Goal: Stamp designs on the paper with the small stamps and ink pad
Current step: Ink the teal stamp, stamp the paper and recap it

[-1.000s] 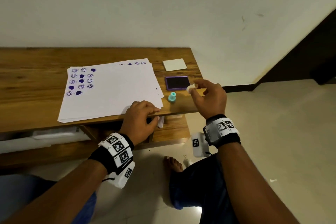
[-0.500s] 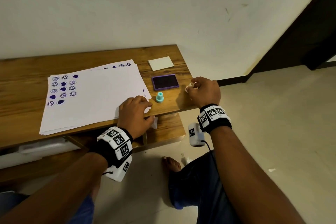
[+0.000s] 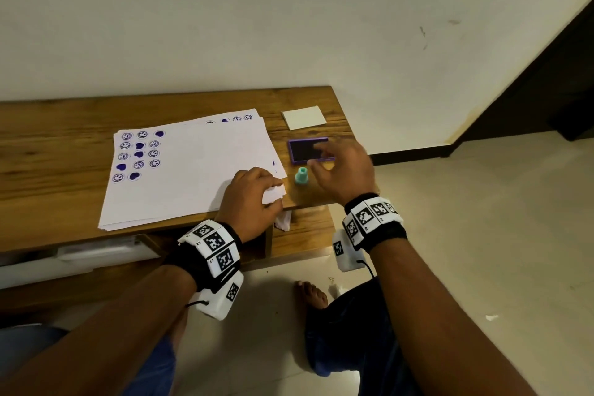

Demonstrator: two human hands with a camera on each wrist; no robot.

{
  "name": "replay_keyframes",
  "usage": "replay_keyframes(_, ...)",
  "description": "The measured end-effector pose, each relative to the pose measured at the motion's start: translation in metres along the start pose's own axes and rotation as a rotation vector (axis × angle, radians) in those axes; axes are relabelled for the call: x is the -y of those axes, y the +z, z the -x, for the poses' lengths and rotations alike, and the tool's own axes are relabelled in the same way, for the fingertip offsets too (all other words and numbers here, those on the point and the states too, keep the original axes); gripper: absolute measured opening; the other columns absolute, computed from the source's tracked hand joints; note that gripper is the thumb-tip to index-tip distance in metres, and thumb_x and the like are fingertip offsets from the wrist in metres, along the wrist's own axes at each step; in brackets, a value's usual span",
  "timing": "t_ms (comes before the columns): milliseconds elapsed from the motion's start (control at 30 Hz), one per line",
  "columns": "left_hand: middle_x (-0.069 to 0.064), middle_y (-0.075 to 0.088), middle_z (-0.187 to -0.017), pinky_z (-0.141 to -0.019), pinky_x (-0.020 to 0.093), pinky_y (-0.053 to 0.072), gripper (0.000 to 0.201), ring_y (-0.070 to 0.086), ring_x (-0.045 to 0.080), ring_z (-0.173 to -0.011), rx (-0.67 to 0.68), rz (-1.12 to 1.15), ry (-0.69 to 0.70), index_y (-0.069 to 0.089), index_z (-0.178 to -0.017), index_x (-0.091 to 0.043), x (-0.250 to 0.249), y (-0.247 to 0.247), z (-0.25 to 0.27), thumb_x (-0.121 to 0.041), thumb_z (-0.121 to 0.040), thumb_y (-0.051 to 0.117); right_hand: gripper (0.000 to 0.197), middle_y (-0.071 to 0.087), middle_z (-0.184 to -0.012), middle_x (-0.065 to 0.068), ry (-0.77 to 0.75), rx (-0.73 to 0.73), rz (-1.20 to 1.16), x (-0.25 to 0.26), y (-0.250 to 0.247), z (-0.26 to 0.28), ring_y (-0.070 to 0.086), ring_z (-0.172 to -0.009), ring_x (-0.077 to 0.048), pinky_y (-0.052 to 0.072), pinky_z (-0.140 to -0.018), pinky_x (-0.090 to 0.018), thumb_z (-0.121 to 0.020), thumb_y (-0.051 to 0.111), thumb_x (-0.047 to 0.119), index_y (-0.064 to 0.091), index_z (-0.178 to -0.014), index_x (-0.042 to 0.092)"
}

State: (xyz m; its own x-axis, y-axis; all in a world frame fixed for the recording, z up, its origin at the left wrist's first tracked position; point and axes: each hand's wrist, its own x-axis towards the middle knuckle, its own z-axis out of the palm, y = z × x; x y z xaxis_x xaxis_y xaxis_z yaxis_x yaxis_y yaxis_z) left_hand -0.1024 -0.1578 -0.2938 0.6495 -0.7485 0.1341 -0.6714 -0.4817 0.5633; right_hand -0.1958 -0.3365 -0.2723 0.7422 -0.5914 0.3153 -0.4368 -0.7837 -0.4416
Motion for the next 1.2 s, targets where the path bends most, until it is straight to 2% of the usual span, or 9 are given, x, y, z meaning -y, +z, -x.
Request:
replay_keyframes(167, -0.004, 0.066, -0.116, -0.089, 0.023, 0.047, 0.027, 0.058, 0.012, -0.104, -0.025, 0.148, -0.036, 0.068, -0.114, -0.022, 0.012, -0.019, 0.017, -0.027, -0.088, 0.068, 0.032, 0.071, -0.109, -0.002, -0.027, 0.184, 0.017, 0.03, 0.022, 0.003, 0.066, -0.1, -0.02, 0.053, -0.082, -0.029, -0.086, 0.071, 0.036, 0.073, -0.113, 0.018)
replay_keyframes(300, -0.006, 0.069, -0.107, -0.076, 0.006, 0.047, 0.021, 0.063, 0.005, -0.093, -0.053, 0.341, -0.098, 0.07, -0.108, -0.021, 0.026, -0.03, 0.036, -0.017, -0.088, 0.068, 0.023, 0.072, -0.111, -0.001, 0.104, 0.185, -0.112, 0.029, 0.018, -0.002, 0.065, -0.105, -0.018, 0.054, -0.091, -0.03, -0.086, 0.074, 0.024, 0.076, -0.108, 0.017)
replay_keyframes(400, -0.007, 0.069, -0.106, -0.082, 0.015, 0.055, 0.023, 0.065, 0.004, -0.093, -0.083, 0.492, -0.166, 0.07, -0.109, -0.021, 0.03, -0.034, 0.048, -0.015, -0.087, 0.069, 0.015, 0.075, -0.093, 0.003, 0.192, 0.138, -0.399, 0.035, 0.015, 0.005, 0.069, -0.088, -0.012, 0.06, -0.083, -0.035, -0.085, 0.076, 0.027, 0.078, -0.097, 0.018)
replay_keyframes(467, -0.007, 0.07, -0.107, -0.083, 0.02, 0.056, 0.031, 0.067, 0.005, -0.092, -0.078, 0.581, -0.22, 0.068, -0.114, -0.021, 0.03, -0.036, 0.048, -0.017, -0.084, 0.073, 0.013, 0.076, -0.085, 0.004, 0.179, 0.192, -0.542, 0.049, 0.02, 0.015, 0.071, -0.08, -0.013, 0.062, -0.078, -0.038, -0.085, 0.076, 0.026, 0.08, -0.092, 0.016)
replay_keyframes(633, -0.009, 0.067, -0.117, -0.083, 0.022, 0.056, 0.054, 0.067, 0.007, -0.099, -0.059, 0.694, -0.247, 0.059, -0.13, -0.022, 0.021, -0.044, 0.039, -0.025, -0.079, 0.078, 0.013, 0.077, -0.082, -0.007, 0.094, 0.249, -0.785, 0.075, 0.037, 0.028, 0.073, -0.075, -0.024, 0.062, -0.074, -0.042, -0.088, 0.075, 0.018, 0.079, -0.092, 0.005)
replay_keyframes(733, -0.005, 0.071, -0.11, -0.084, 0.026, 0.057, 0.046, 0.069, 0.007, -0.095, -0.121, 0.709, -0.267, 0.066, -0.123, -0.02, 0.025, -0.047, 0.039, -0.024, -0.078, 0.079, 0.012, 0.076, -0.081, -0.013, 0.129, 0.243, -0.9, 0.082, 0.039, 0.026, 0.071, -0.073, -0.03, 0.06, -0.067, -0.037, -0.089, 0.074, 0.015, 0.078, -0.092, 0.003)
replay_keyframes(900, -0.01, 0.071, -0.1, -0.079, 0.011, 0.053, 0.039, 0.068, -0.002, -0.088, -0.191, 0.712, -0.276, 0.068, -0.12, -0.019, 0.031, -0.049, 0.038, -0.023, -0.082, 0.076, 0.009, 0.076, -0.084, -0.012, 0.172, 0.297, -0.987, 0.091, 0.043, 0.024, 0.069, -0.072, -0.019, 0.057, -0.064, -0.027, -0.09, 0.073, 0.014, 0.077, -0.093, 0.007)
replay_keyframes(1067, -0.006, 0.073, -0.102, -0.078, 0.014, 0.054, 0.037, 0.07, 0.001, -0.09, -0.205, 0.799, -0.309, 0.07, -0.116, -0.018, 0.036, -0.051, 0.034, -0.02, -0.08, 0.077, 0.012, 0.076, -0.085, -0.006, 0.194, 0.33, -1.055, 0.091, 0.044, 0.021, 0.071, -0.074, -0.012, 0.057, -0.067, -0.022, -0.091, 0.071, 0.009, 0.076, -0.1, 0.003)
replay_keyframes(1200, -0.004, 0.074, -0.102, -0.084, 0.023, 0.057, 0.034, 0.071, 0.005, -0.092, -0.213, 0.869, -0.3, 0.071, -0.112, -0.016, 0.036, -0.053, 0.032, -0.013, -0.079, 0.077, 0.018, 0.076, -0.092, -0.009, 0.226, 0.321, -1.087, 0.089, 0.042, 0.019, 0.073, -0.082, -0.014, 0.057, -0.071, -0.023, -0.091, 0.069, 0.006, 0.073, -0.108, -0.001)
